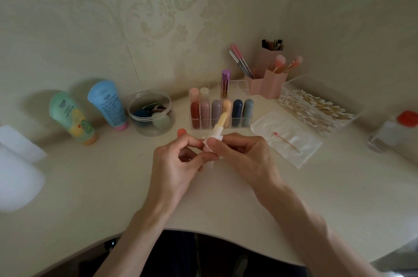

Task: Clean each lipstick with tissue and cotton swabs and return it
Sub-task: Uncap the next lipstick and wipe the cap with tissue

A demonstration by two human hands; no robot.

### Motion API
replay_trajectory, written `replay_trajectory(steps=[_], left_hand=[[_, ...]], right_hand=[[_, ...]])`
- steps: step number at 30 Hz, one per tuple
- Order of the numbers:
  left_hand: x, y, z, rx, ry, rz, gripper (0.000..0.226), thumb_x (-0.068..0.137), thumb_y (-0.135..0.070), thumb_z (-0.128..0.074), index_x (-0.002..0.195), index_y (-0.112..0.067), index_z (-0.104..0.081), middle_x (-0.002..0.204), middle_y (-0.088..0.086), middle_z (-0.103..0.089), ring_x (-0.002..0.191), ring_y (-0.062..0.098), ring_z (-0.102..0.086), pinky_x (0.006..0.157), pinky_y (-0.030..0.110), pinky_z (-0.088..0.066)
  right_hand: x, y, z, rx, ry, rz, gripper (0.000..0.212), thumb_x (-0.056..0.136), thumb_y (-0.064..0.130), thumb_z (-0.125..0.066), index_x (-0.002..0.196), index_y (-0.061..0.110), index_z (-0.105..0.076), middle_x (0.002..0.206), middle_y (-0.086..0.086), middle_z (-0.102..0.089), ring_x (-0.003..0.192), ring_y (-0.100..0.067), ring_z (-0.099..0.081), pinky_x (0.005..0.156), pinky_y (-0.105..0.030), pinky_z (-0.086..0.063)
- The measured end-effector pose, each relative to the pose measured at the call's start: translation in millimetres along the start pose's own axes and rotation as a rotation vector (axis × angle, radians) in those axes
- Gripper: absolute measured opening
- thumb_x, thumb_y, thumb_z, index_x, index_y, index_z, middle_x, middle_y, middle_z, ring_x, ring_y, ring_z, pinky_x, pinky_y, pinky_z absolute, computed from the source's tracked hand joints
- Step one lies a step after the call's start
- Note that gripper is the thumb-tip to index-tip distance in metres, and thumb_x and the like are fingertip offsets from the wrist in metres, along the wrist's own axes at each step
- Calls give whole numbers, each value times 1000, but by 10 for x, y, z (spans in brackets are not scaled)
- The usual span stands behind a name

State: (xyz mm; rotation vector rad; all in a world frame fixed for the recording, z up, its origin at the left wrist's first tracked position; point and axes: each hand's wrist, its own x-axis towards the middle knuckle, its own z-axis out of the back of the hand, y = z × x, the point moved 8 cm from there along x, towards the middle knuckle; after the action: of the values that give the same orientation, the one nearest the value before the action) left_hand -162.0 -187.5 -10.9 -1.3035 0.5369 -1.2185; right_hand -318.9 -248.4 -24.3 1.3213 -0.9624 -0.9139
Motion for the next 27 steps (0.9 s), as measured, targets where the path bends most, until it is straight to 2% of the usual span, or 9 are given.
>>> replay_trajectory(steps=[2, 4, 10, 12, 16, 18, 20, 23, 27], left_hand=[[20, 32, -2, -24, 25, 12, 27, 66, -39, -84, 78, -18, -73, 58, 2, -70, 49, 19, -63, 58, 29, -52], [31, 50, -3, -46, 44, 10, 26, 66, -39, -85, 79, -18, -75, 55, 5, -67, 48, 24, -59, 55, 27, -48], [18, 79, -42, -102, 108, -1, 23, 78, -37, -78, 91, -18, -78, 52, 11, -60, 48, 39, -50, 49, 42, -40], [19, 69, -66, -120, 139, -12, 20, 84, -33, -75, 97, -17, -78, 54, 9, -61, 47, 34, -51, 49, 39, -40], [7, 88, -96, -121, 165, -13, 20, 96, -20, -68, 114, -19, -77, 60, -1, -64, 50, 15, -55, 54, 25, -44], [0, 97, -120, -112, 163, -20, 27, 99, -16, -65, 123, -21, -74, 62, -3, -63, 51, 15, -54, 55, 23, -45], [0, 70, -110, -137, 136, -20, 32, 99, -16, -65, 130, -17, -69, 73, -3, -71, 51, 18, -57, 55, 26, -47], [6, 46, -75, -221, 111, 2, 17, 96, -13, -67, 111, -5, -65, 98, 3, -79, 52, 24, -59, 52, 30, -48], [0, 17, -119, -128, 163, -73, 13, 96, -20, -68, 106, -11, -66, 94, 1, -75, 65, 22, -64, 60, 35, -53]], right_hand=[[1, 0, 12, 11, 27, 15, 14, 91, 24, -79, 99, 13, -86, 97, -7, -79, 95, -25, -73, 85, -27, -53], [8, -6, 30, 11, 46, 17, 18, 91, 26, -79, 99, 10, -85, 97, -10, -78, 95, -26, -73, 86, -29, -53], [44, -24, 76, 28, 27, 34, 29, 81, 32, -80, 94, 5, -84, 93, -13, -77, 96, -37, -72, 89, -45, -56], [47, -27, 86, 25, 22, 42, 30, 81, 33, -80, 95, 6, -84, 94, -12, -78, 96, -37, -73, 91, -46, -57], [35, 0, 85, 18, -17, 53, 28, 80, 32, -82, 96, 9, -84, 95, -4, -80, 92, -27, -75, 85, -35, -58], [33, 36, 79, -19, -53, 102, 26, 79, 33, -83, 96, 13, -85, 94, 1, -80, 89, -27, -73, 82, -37, -58], [36, 65, 56, -45, -63, 147, 21, 82, 29, -84, 97, 15, -85, 93, 3, -80, 87, -28, -71, 79, -40, -57], [32, 65, 26, -63, -58, 142, 14, 85, 26, -85, 96, 17, -86, 92, 1, -79, 89, -35, -69, 78, -47, -55], [15, 59, 39, -60, -69, 127, 7, 88, 23, -84, 95, 21, -86, 92, 4, -79, 89, -29, -72, 83, -46, -57]])
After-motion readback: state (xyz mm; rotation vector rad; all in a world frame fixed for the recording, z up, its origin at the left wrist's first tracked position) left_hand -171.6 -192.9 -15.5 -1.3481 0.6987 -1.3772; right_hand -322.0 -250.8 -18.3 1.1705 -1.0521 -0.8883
